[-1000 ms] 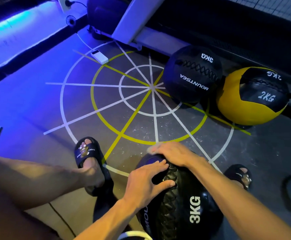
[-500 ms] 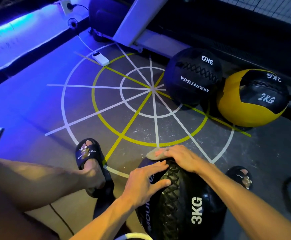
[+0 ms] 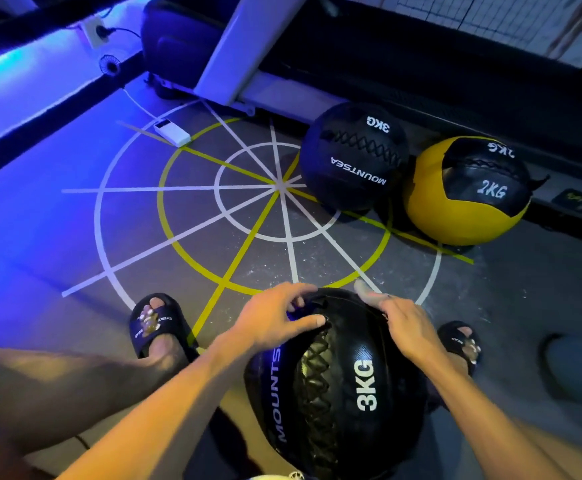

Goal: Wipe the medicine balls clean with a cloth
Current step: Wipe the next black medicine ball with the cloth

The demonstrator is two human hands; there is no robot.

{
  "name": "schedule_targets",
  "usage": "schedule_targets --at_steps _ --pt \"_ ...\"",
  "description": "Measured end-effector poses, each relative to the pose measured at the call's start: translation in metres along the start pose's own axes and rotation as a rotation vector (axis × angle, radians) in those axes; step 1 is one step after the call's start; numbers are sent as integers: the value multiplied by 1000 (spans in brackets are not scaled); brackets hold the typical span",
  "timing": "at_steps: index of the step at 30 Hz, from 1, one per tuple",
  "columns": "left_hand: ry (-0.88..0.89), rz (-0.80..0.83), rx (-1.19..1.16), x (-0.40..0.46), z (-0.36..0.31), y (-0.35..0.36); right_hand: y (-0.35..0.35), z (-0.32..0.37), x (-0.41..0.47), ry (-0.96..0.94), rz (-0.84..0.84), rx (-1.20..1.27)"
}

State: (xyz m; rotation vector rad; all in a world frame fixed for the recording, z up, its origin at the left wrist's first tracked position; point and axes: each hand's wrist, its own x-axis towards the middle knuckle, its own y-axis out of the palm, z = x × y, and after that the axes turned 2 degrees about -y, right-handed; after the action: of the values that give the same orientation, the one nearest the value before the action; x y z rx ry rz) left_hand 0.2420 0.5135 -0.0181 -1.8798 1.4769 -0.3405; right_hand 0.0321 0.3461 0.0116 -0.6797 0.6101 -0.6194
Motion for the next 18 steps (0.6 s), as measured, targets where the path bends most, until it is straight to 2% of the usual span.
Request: schedule_targets --at_steps 5,8,10,14,18 --pt "111 120 254 28 -24 -2 11 -19 -16 -23 -77 152" --pt "114 193 408 39 -36 3 12 -19 -20 13 -85 138" --pt "113 162 466 39 -38 5 10 -14 -21 32 -68 149" --pt "110 111 436 21 -32 -2 -2 0 -23 64 -80 280" --pt "234 72 472 0 -36 -15 4 5 -21 37 -48 201"
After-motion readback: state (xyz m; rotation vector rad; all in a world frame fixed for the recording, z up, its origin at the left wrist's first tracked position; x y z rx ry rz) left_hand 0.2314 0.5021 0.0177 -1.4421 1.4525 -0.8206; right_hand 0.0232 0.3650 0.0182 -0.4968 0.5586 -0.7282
